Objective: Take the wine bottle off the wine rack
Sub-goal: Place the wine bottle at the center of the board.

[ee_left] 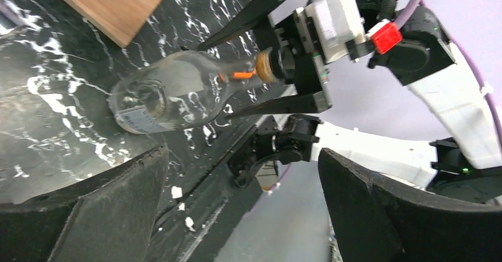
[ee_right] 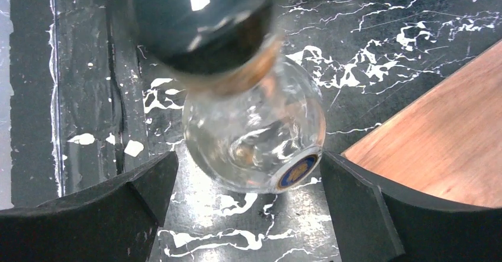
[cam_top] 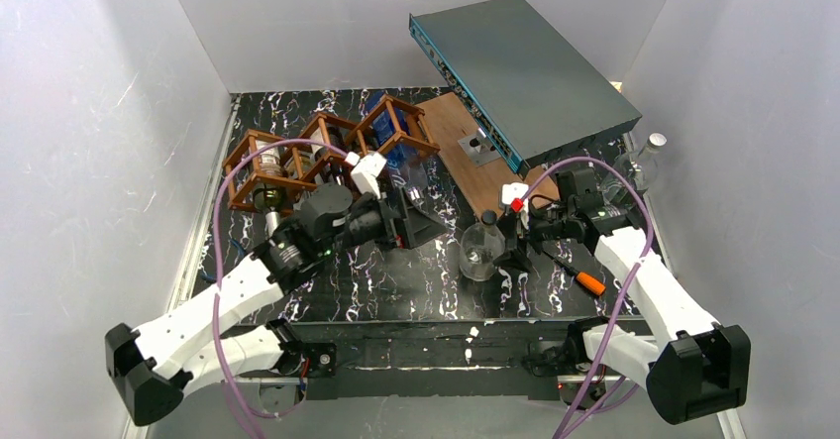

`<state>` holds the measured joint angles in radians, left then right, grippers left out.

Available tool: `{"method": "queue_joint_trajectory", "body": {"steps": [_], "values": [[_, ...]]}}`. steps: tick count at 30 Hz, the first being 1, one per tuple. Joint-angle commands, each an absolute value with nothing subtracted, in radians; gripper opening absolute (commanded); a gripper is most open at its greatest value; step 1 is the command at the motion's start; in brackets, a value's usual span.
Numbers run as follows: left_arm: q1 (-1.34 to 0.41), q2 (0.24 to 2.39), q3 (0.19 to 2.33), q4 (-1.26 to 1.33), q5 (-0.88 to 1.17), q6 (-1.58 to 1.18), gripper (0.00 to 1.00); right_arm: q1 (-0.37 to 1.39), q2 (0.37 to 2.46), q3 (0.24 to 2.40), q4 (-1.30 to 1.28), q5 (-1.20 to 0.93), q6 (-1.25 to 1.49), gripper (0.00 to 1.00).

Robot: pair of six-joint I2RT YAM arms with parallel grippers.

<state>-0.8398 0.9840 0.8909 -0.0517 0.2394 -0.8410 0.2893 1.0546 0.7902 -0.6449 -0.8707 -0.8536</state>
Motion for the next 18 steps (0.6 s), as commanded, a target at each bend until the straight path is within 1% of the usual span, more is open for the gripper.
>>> {"method": "queue_joint_trajectory", "body": {"steps": [1, 6, 16, 18], "values": [[-0.845, 0.859, 0.794, -0.019, 0.083, -0.793, 0.96, 0.287, 1.057, 0.866, -0.718, -0.874, -0.896, 0.98], [-0.847, 0.761, 0.734, -0.027, 0.046, -0.799, 0.96, 0.287, 1.068, 0.895, -0.700, -0.870, -0.841, 0.98], [-0.848, 0.680, 0.749, -0.139, 0.014, -0.735, 0.97, 0.285, 1.080, 0.995, -0.765, -0.920, -0.822, 0.98], [-0.848, 0.669, 0.750, -0.161, -0.028, -0.735, 0.98, 0.285, 1.086, 1.024, -0.778, -0.939, -0.820, 0.98]]}}
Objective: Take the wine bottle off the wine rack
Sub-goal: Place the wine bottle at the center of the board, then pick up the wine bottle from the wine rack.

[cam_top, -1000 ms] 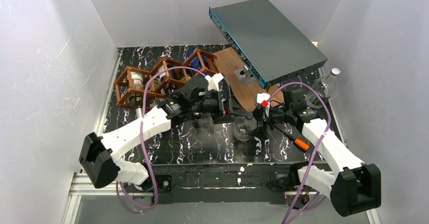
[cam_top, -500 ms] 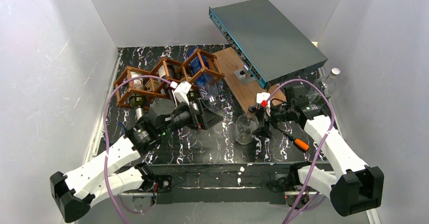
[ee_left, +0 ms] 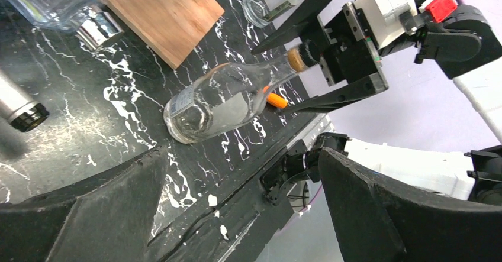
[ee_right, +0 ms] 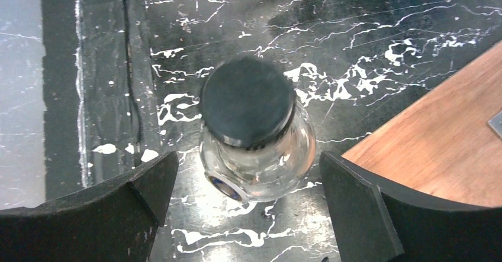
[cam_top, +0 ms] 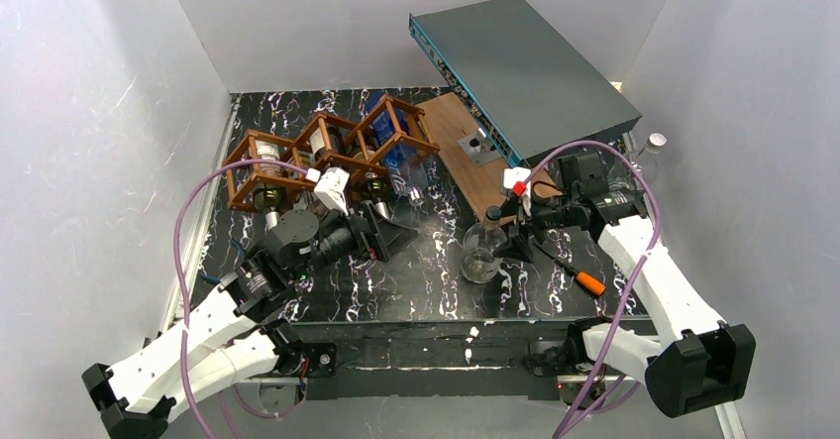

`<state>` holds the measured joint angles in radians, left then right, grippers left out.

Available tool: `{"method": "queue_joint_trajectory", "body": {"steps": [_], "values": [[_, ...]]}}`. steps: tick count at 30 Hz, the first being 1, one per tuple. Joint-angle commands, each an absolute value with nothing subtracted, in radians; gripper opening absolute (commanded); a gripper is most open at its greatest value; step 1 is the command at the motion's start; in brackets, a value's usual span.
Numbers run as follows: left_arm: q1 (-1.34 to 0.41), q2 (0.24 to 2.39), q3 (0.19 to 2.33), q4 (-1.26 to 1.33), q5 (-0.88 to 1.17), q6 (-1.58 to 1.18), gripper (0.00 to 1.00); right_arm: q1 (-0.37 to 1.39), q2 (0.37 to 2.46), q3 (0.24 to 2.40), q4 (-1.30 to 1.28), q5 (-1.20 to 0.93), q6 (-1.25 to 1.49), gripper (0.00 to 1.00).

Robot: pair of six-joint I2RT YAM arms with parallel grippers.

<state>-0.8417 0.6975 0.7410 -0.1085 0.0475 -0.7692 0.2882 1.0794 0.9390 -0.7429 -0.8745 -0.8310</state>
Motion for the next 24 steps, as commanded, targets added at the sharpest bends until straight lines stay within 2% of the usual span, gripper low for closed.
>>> {"method": "queue_joint_trajectory", "body": {"steps": [1, 12, 24], "values": [[-0.847, 0.662, 0.749, -0.166, -0.035, -0.741, 0.98, 0.285, 1.092, 1.036, -0.786, -0.949, -0.820, 0.98], [-0.847, 0.586, 0.727, -0.198, -0.093, -0.767, 0.98, 0.285, 1.143, 1.142, -0.847, -1.017, -0.850, 0.92], [-0.847, 0.581, 0.718, -0.193, -0.092, -0.767, 0.98, 0.285, 1.069, 1.063, -0.927, -0.977, -1.006, 0.96]]}}
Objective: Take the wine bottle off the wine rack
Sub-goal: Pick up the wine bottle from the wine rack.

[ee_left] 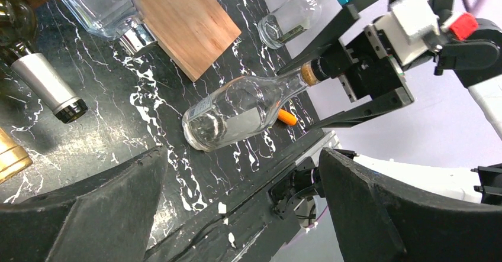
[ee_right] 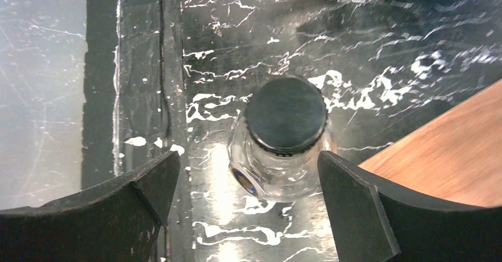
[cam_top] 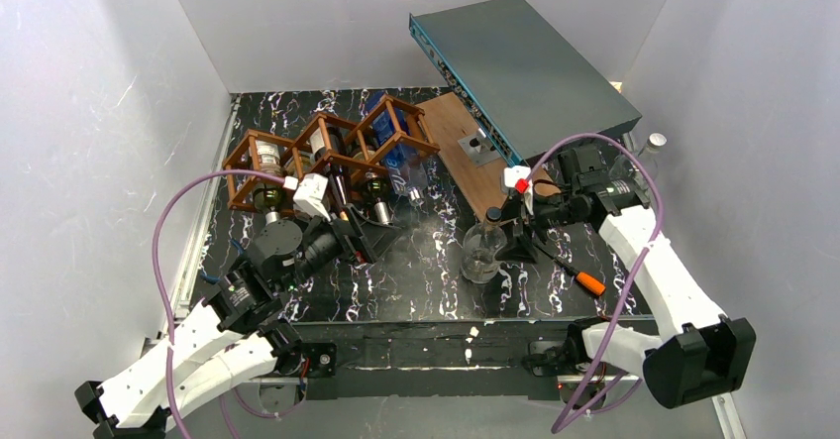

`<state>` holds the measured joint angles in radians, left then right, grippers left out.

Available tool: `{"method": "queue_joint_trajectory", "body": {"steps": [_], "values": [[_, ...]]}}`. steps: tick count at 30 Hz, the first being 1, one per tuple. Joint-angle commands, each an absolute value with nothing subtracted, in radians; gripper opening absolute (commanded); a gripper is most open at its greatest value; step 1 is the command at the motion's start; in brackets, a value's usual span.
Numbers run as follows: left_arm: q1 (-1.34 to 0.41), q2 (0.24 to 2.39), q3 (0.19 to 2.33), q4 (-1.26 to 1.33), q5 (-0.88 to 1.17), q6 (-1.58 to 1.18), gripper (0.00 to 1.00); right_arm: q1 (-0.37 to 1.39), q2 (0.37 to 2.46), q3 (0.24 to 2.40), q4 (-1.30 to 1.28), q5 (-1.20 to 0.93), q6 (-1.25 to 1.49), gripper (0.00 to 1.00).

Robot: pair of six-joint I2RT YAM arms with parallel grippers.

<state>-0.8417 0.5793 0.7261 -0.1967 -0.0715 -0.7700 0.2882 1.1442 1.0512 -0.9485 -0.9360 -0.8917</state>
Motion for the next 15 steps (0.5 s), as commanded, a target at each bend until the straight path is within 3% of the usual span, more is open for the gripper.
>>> {"method": "queue_joint_trajectory", "body": {"steps": [1, 15], "values": [[-0.848, 0.585, 0.718, -0.189, -0.089, -0.766, 0.98, 0.285, 1.063, 1.059, -0.929, -0.966, -1.010, 0.96], [-0.847, 0.601, 0.723, -0.177, -0.068, -0.782, 0.98, 0.278, 1.068, 1.144, -0.983, -0.984, -1.057, 0.96]]}}
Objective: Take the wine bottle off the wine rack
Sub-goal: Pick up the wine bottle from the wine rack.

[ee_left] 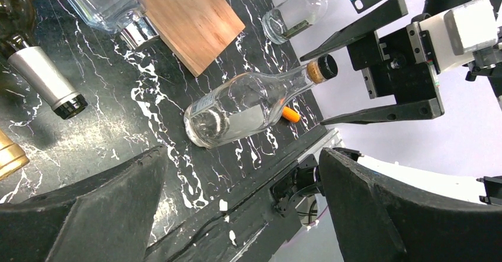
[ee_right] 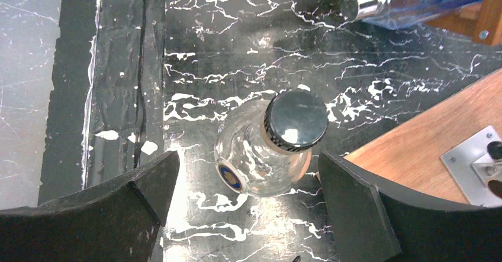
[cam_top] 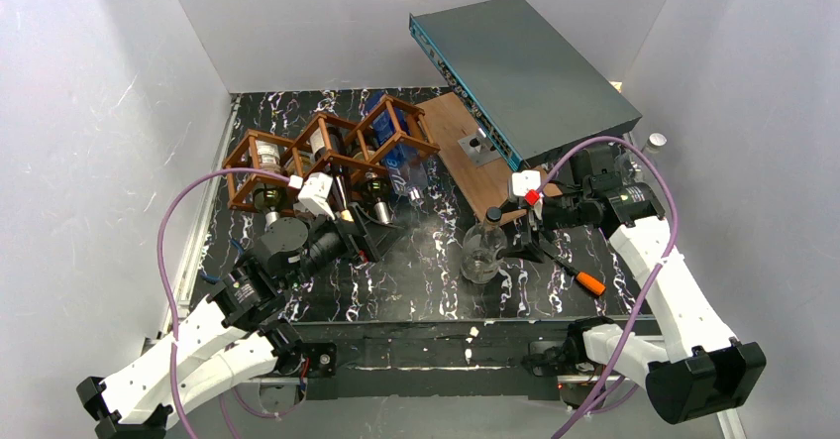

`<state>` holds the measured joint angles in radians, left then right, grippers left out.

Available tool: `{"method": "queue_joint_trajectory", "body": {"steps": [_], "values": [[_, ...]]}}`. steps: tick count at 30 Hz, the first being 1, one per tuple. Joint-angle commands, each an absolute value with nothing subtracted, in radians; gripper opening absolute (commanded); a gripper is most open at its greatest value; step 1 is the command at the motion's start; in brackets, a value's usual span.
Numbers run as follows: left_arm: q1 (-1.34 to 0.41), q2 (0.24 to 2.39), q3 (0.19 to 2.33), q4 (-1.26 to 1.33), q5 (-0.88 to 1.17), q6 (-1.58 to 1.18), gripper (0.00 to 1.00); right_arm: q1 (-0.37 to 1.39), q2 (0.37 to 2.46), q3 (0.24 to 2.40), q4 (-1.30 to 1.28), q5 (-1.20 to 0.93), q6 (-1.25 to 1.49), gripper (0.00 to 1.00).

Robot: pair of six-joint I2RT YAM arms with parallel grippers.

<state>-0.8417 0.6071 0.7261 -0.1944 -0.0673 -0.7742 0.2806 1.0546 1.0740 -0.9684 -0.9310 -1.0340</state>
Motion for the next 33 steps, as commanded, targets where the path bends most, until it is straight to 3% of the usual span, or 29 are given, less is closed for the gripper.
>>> {"method": "queue_joint_trajectory", "body": {"steps": [1, 15, 26, 33], "values": [[-0.847, 0.601, 0.723, -0.174, -0.067, -0.786, 0.98, 0.280, 1.075, 1.157, -0.975, -0.986, -1.047, 0.96], [-0.847, 0.607, 0.724, -0.165, -0.066, -0.798, 0.98, 0.356, 1.133, 1.178, -0.878, -0.943, -0.971, 0.84], [-0.847, 0.617, 0.721, -0.153, -0.063, -0.804, 0.98, 0.380, 1.132, 1.152, -0.839, -0.896, -0.953, 0.59], [-0.847, 0.609, 0.717, -0.154, -0.063, -0.805, 0.98, 0.380, 1.123, 1.143, -0.846, -0.877, -0.961, 0.38]]}}
